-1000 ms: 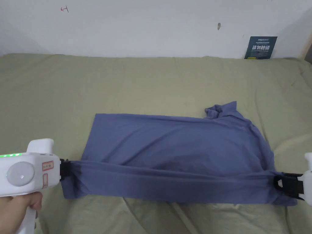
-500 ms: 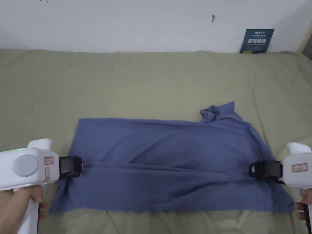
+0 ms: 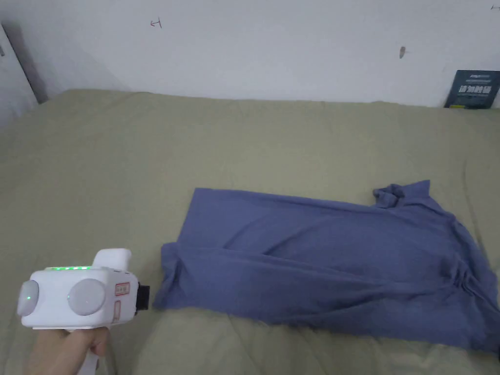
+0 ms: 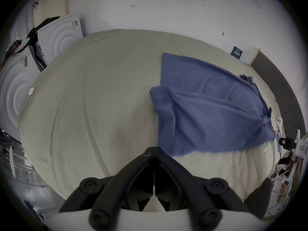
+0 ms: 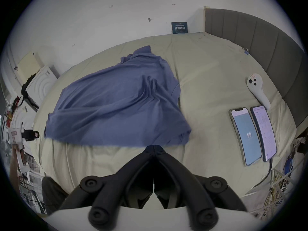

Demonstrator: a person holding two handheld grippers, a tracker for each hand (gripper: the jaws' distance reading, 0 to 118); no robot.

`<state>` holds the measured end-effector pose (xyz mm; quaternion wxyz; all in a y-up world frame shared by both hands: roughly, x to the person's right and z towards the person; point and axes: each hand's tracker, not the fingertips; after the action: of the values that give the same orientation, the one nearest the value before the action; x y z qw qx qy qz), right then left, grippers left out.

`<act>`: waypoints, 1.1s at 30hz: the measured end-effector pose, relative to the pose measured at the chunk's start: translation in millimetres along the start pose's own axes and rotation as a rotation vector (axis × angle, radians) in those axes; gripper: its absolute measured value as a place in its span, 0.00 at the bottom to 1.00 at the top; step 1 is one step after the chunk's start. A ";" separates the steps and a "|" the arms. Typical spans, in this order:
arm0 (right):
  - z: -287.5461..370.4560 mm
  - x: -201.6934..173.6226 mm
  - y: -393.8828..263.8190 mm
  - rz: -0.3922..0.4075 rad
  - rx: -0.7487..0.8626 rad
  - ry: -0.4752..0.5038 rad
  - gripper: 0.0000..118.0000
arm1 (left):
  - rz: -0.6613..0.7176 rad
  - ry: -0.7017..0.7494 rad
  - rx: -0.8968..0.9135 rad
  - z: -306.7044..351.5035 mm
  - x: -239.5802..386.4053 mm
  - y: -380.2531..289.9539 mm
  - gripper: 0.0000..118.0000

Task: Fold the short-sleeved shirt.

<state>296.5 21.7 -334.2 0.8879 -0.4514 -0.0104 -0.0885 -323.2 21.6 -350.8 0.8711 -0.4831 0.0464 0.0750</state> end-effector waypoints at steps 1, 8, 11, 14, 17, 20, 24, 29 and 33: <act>0.5 1.3 -2.4 0.000 -0.013 0.023 0.00 | 0.000 -0.007 -0.001 -0.7 -0.3 -4.7 0.00; -4.2 -19.0 -16.3 0.053 -0.028 0.039 0.00 | 0.008 -0.086 -0.051 -22.0 19.0 -1.3 0.95; 0.1 -26.0 -15.7 0.057 -0.030 0.035 0.00 | -0.046 -0.019 -0.036 -34.2 31.6 6.7 0.97; -8.9 -21.7 -7.4 0.034 -0.047 0.022 0.00 | -0.017 -0.026 -0.038 -65.2 20.5 29.2 0.97; -16.2 -25.7 -3.4 0.031 -0.055 0.007 0.00 | -0.015 -0.027 -0.055 -74.5 25.1 31.5 0.73; -31.5 -17.8 4.6 0.019 -0.055 -0.007 0.00 | -0.076 0.000 -0.050 -70.6 26.1 32.7 0.06; -34.3 -13.6 15.5 -0.014 -0.006 0.000 0.93 | -0.096 -0.064 -0.046 -46.1 41.3 28.3 0.05; -50.4 -9.1 36.5 -0.065 -0.082 -0.013 0.98 | -0.060 -0.046 -0.044 -46.5 40.7 36.9 0.05; -68.9 -17.5 42.3 -0.030 -0.144 -0.028 0.93 | -0.048 -0.051 -0.049 -54.0 31.3 42.7 0.05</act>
<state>282.1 -6.7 -410.5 0.8515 -0.5150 -0.0233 -0.0960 -300.4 0.8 -419.8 0.8614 -0.5034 0.0108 0.0675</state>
